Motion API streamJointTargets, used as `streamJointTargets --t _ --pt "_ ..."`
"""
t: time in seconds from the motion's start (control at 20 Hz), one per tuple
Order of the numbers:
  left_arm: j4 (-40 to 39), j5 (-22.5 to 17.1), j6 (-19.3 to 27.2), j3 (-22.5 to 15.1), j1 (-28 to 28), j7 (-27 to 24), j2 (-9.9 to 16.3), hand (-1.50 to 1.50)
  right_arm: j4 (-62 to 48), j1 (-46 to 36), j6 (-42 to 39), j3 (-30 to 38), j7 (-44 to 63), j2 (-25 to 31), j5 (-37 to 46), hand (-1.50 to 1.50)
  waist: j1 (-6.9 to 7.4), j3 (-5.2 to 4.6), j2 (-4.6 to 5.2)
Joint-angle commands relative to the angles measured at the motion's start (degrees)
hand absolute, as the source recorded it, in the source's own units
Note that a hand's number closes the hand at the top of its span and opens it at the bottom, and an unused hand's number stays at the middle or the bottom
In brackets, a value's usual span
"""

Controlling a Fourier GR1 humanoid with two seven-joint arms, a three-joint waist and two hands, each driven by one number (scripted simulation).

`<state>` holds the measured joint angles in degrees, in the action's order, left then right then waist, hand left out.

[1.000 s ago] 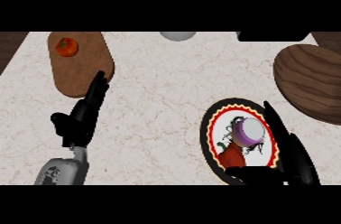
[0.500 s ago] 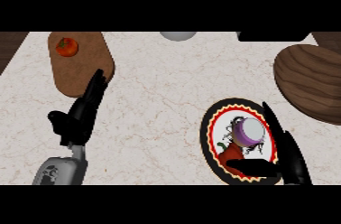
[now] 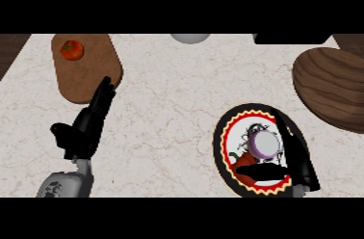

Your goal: Pick the can from the plate and place it in the bowl

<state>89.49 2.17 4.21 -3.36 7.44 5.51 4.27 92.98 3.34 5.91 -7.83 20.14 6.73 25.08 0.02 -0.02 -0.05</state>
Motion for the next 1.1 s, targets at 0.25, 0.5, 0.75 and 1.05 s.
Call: streamJointTargets --t 0.25,0.5,0.75,1.05 --pt "-0.1 0.6 0.3 0.3 2.0 1.1 -0.7 0.00 -2.1 -3.6 -3.8 -6.7 -3.4 1.7 7.2 1.50 0.00 0.01 0.02" --pt "1.1 2.0 0.5 -1.4 -1.0 0.1 -2.0 0.00 -6.4 0.7 -6.1 -4.2 -17.1 4.3 2.4 1.50 -0.03 0.04 0.02" --pt "-0.5 0.7 0.0 0.8 -0.7 -1.6 -1.0 0.00 3.3 4.4 -25.9 -3.5 -28.0 17.0 -10.3 1.50 -0.60 0.02 -0.06" --pt "-0.8 0.2 -0.8 0.6 -1.4 -2.5 -1.3 0.00 2.9 11.8 -27.2 2.4 -48.3 21.7 -13.2 1.50 -0.65 0.06 -0.07"
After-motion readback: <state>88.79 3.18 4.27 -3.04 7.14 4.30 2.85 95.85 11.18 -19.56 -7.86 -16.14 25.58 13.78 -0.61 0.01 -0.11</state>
